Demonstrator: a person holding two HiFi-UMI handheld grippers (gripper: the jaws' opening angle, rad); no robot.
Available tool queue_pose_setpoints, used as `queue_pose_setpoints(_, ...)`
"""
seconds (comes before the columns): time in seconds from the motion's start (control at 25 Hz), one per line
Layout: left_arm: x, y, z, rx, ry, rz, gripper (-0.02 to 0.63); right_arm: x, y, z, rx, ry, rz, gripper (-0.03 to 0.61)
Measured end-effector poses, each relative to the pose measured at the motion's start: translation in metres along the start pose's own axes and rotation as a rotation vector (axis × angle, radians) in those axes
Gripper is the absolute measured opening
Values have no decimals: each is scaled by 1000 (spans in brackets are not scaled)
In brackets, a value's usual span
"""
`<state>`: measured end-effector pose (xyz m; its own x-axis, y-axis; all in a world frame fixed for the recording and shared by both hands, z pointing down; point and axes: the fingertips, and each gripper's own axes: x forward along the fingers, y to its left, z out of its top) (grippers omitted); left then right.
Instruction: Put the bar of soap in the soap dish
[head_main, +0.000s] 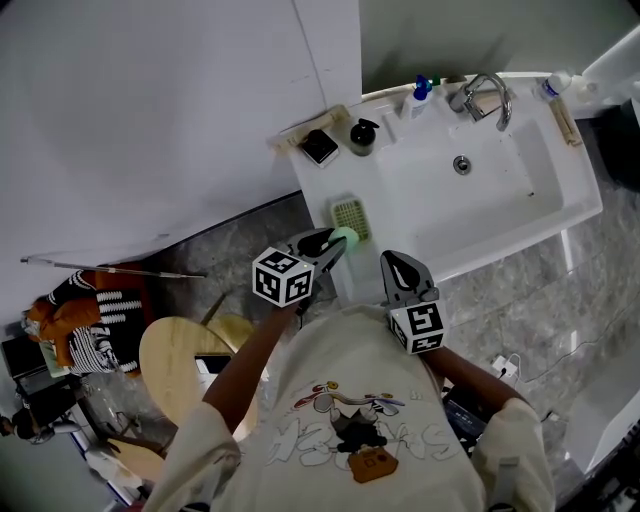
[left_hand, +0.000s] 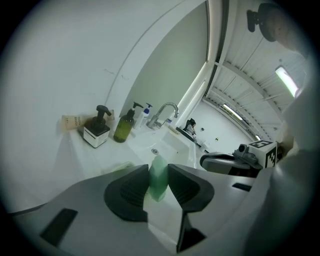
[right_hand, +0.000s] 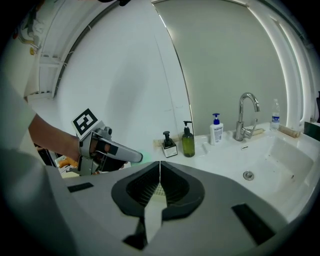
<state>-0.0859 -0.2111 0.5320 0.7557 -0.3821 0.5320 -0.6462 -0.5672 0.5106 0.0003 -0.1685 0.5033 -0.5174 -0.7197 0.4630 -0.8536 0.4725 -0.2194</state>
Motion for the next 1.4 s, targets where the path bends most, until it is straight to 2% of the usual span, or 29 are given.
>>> queue_pose_setpoints(0.32, 19, 17, -11, 8, 49, -21, 132, 18, 2, -5, 0, 39, 27, 9)
queue_pose_setpoints(0.6, 33, 29, -18, 68, 110, -29, 132, 39, -4, -12, 3, 70, 16, 9)
queue_pose_setpoints(0.88, 47, 29, -23, 116, 157, -132, 132, 55, -1, -15, 12, 100, 36, 9)
queue_pose_setpoints(1.24, 63, 38, -30, 187, 240, -146, 132, 67, -6, -21, 23, 131, 32, 9)
queue_pose_setpoints(1.4, 67, 38, -29, 175, 242, -197, 132, 70, -10, -21, 36, 133, 24, 9)
